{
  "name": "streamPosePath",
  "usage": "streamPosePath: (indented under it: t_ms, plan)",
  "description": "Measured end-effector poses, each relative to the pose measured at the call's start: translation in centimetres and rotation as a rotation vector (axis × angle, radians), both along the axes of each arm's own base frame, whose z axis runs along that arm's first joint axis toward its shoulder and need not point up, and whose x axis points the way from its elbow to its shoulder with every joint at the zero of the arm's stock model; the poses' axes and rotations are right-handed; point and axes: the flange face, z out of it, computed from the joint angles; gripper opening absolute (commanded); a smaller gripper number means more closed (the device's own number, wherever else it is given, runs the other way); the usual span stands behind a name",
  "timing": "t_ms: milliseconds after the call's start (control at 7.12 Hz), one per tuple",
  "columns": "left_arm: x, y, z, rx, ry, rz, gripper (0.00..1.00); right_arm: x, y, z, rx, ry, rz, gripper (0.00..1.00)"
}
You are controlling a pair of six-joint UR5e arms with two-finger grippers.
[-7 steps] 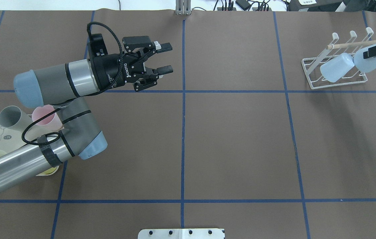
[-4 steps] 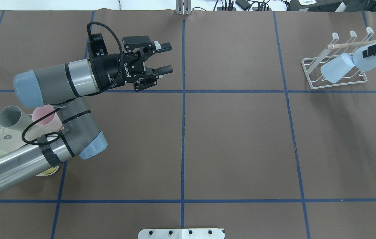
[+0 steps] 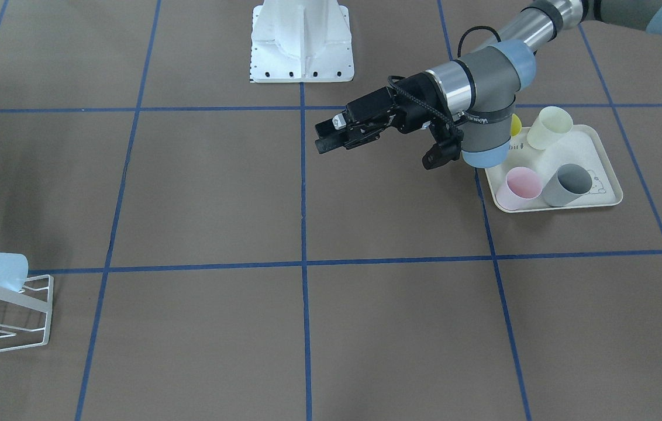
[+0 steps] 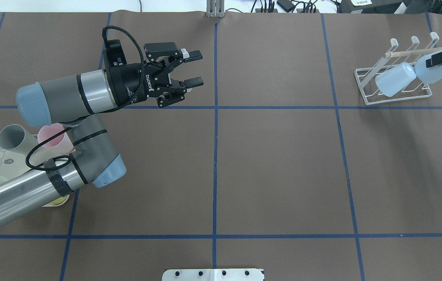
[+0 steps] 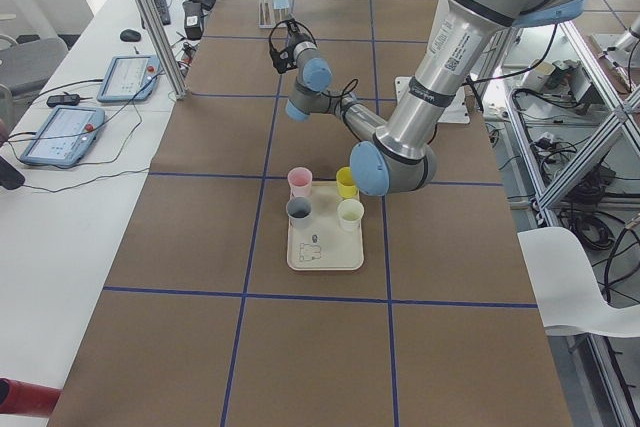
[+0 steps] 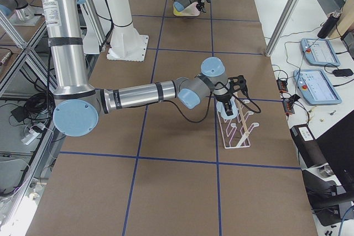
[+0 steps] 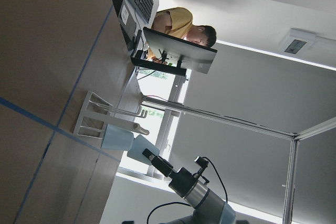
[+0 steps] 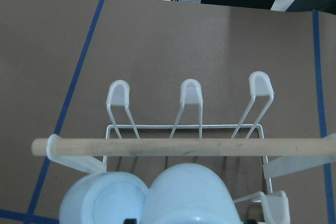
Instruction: Transfer IKEA cup to right arm and place on rack
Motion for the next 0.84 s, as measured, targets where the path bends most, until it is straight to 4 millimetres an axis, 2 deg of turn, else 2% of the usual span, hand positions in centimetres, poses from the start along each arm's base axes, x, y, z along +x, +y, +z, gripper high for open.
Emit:
streamPosePath:
  t_ms: [842]
  plan:
    - [0.0, 0.0, 0.0, 0.000, 0.000, 0.000, 0.71, -0.4, -1.0, 1.6, -0.029, 0.006, -0.003, 0.00]
